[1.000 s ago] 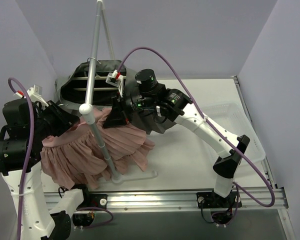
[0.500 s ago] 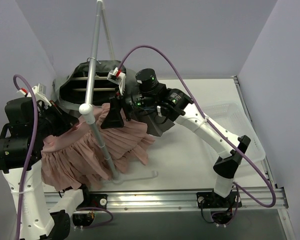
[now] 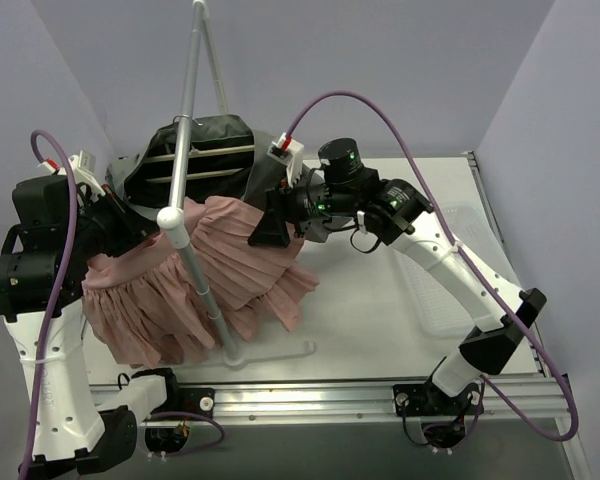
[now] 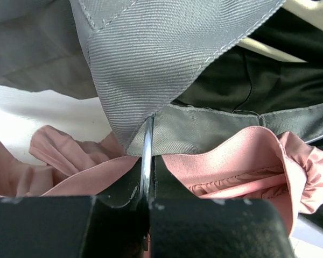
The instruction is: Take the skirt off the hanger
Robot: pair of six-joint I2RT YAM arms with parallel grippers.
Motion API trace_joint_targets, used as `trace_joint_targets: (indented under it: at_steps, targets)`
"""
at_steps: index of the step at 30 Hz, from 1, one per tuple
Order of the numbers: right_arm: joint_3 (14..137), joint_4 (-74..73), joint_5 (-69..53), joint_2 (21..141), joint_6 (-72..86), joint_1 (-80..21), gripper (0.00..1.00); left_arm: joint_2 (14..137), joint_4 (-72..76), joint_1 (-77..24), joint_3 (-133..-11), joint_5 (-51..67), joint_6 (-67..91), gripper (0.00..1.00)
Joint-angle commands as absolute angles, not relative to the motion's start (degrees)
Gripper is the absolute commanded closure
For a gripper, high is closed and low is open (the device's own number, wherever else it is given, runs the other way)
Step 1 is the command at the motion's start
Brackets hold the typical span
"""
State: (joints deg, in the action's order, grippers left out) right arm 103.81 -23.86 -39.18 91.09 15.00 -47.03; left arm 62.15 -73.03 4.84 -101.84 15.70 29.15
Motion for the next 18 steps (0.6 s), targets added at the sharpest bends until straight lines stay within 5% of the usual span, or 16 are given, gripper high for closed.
trace_joint_targets:
  at_steps: [1,7,18]
  targets:
    - [104.8,-23.4,-39.8,89.9,13.6,-45.9,0.54,60.0,-68.6,4.5,-101.4,17.1,30.1,0.98]
    - [108.1,-24.9,-42.1,92.4,12.9,-45.6,1.0,57.2,-67.9,3.8,-98.1,16.8,31.2,0.98]
    - [106.8,-25.0,-24.5,86.5,17.0,-44.8,1.0,55.7,-70.1,3.9,-95.8,15.5,28.7,0.98]
